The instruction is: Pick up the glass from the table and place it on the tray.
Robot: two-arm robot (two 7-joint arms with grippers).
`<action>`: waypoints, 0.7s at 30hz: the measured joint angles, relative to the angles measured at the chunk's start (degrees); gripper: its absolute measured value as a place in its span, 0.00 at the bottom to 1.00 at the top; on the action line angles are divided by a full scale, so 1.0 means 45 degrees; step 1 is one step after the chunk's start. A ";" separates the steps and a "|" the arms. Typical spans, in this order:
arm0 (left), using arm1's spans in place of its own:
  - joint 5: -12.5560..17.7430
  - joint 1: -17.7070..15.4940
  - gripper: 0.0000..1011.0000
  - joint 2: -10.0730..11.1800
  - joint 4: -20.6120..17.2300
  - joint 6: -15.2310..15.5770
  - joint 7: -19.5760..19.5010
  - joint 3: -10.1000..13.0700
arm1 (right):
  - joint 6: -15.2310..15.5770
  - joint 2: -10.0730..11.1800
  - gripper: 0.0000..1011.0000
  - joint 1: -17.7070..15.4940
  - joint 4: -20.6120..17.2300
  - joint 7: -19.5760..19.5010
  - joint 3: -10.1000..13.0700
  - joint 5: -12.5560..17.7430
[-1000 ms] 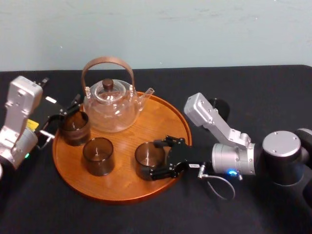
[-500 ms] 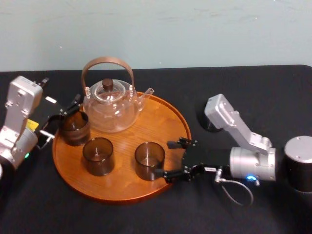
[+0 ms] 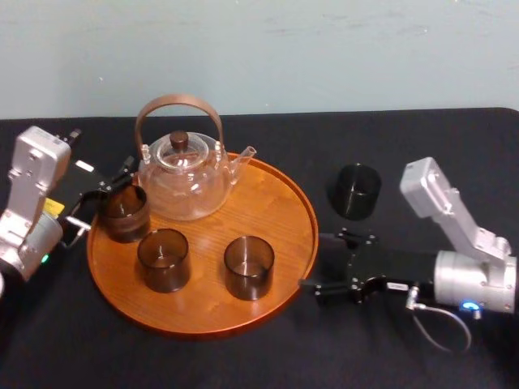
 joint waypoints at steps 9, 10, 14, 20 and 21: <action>0.0000 0.0000 0.99 0.0000 0.0000 0.0000 0.0000 0.0000 | 0.0138 0.0272 0.99 -0.0516 0.0128 -0.0861 0.0713 0.0236; 0.0000 -0.0001 0.99 0.0000 0.0000 -0.0001 0.0000 -0.0001 | 0.0195 0.0254 0.99 -0.0560 0.0231 -0.1036 0.0855 0.0249; 0.0000 0.0000 0.99 0.0000 0.0000 -0.0001 0.0000 0.0000 | 0.0402 0.0094 0.99 -0.0586 0.0538 -0.1533 0.1189 0.0257; 0.0000 0.0000 0.99 0.0000 0.0000 0.0000 0.0000 0.0000 | 0.0645 -0.0152 0.99 -0.0554 0.0929 -0.2042 0.1577 0.0245; 0.0000 0.0000 0.99 0.0000 0.0000 0.0000 0.0000 0.0000 | 0.0678 -0.0182 0.99 -0.0549 0.0980 -0.2116 0.1643 0.0245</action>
